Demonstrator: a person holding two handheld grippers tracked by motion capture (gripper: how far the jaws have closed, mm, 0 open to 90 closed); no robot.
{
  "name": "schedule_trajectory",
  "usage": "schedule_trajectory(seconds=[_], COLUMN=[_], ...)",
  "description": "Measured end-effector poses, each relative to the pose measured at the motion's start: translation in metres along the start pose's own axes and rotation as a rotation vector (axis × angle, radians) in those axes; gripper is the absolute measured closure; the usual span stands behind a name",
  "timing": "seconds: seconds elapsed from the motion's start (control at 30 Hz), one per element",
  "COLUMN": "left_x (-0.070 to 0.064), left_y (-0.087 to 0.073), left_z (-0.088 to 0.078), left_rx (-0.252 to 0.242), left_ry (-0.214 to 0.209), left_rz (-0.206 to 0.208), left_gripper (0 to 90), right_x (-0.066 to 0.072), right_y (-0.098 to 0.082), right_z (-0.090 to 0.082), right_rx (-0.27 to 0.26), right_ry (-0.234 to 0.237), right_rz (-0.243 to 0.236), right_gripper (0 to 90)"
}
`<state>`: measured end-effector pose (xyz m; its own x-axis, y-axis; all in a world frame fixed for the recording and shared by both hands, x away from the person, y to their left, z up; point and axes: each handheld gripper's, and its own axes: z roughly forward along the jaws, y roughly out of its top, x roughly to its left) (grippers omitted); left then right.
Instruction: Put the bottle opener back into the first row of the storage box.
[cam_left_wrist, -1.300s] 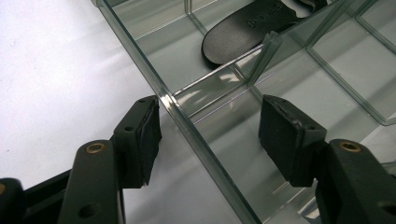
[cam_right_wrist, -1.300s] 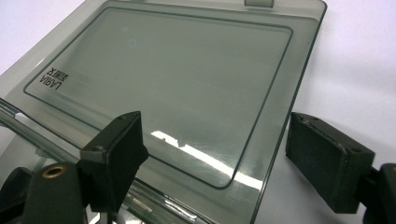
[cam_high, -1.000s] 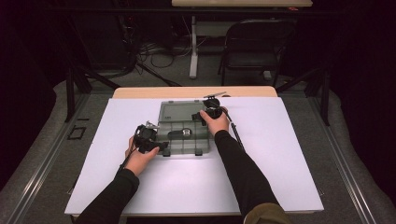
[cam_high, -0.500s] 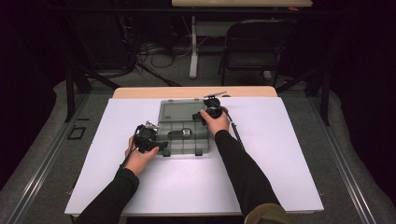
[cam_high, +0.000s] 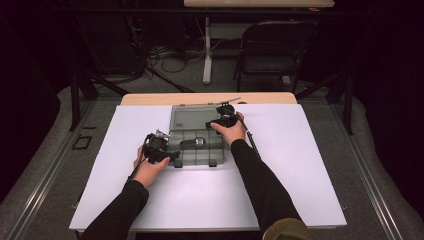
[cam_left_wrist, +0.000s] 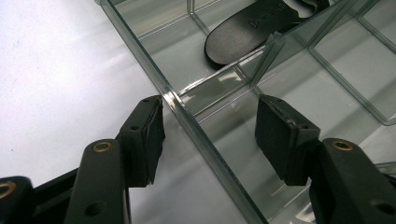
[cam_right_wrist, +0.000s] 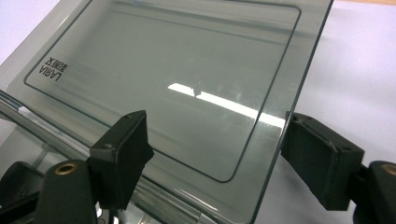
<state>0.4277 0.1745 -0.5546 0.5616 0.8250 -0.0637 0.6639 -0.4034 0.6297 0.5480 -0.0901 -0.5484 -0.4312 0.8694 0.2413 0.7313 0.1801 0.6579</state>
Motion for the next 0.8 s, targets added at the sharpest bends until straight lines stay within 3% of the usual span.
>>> schedule_trajectory(seconds=[0.27,0.47,0.8], left_x=[0.002,0.003,0.004], left_y=[0.0,0.0,0.0], left_z=[-0.001,-0.001,-0.002], left_rx=[0.003,0.001,0.0], left_ry=[-0.004,-0.003,0.0], left_rz=[0.003,-0.004,-0.004], left_gripper=[44.7,48.7,51.1], right_x=[-0.003,-0.005,-0.01], right_y=[0.002,0.004,0.006], right_z=[-0.006,-0.013,-0.022], right_rx=[-0.014,-0.045,-0.067], right_ry=[0.005,-0.006,0.0], right_rz=[-0.034,-0.047,-0.059], right_gripper=[30.7,43.6,57.0])
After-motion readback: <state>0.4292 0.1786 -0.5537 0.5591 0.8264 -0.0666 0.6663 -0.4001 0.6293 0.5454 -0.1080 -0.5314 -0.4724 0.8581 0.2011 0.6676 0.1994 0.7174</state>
